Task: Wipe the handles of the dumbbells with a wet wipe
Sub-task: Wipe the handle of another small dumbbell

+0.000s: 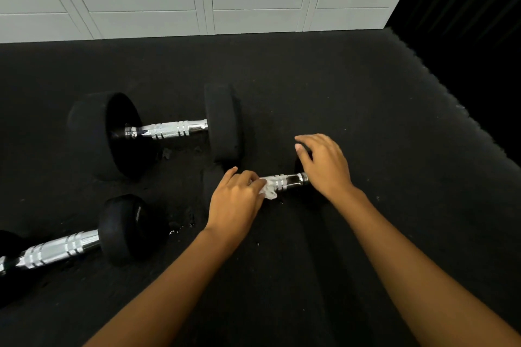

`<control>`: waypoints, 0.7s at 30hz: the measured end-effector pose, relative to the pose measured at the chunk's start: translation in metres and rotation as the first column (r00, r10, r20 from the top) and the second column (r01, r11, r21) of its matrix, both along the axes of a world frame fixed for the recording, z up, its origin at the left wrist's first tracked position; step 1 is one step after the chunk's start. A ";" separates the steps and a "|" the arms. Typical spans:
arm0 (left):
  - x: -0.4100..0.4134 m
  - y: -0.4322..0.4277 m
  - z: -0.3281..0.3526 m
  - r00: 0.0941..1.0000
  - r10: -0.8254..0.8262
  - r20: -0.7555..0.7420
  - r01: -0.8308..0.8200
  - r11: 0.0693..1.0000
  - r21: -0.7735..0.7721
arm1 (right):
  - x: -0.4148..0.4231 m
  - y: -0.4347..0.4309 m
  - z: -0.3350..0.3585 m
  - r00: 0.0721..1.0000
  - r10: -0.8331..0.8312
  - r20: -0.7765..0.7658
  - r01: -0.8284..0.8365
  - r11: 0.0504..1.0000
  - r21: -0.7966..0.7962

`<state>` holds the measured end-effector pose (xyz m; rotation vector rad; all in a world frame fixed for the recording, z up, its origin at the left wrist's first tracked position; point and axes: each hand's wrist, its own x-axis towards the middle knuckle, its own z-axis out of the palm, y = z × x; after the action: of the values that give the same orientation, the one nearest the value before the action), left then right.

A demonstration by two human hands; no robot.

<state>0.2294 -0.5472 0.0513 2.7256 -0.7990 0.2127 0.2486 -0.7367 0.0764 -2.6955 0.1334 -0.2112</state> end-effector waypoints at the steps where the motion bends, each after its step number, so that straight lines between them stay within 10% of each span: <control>1: 0.000 0.000 0.000 1.000 -0.001 -0.011 0.001 1.000 -0.002 | 0.003 -0.003 -0.005 0.998 -0.017 -0.060 0.017 1.000 0.009; 21: 0.001 -0.018 0.003 0.996 -0.048 -0.077 0.047 0.999 -0.014 | 0.001 -0.003 -0.016 0.974 -0.174 -0.146 0.197 0.966 0.168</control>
<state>0.2303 -0.5655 0.0538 2.6821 -0.8364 0.1007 0.2494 -0.7399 0.0607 -2.5131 0.4258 -0.0740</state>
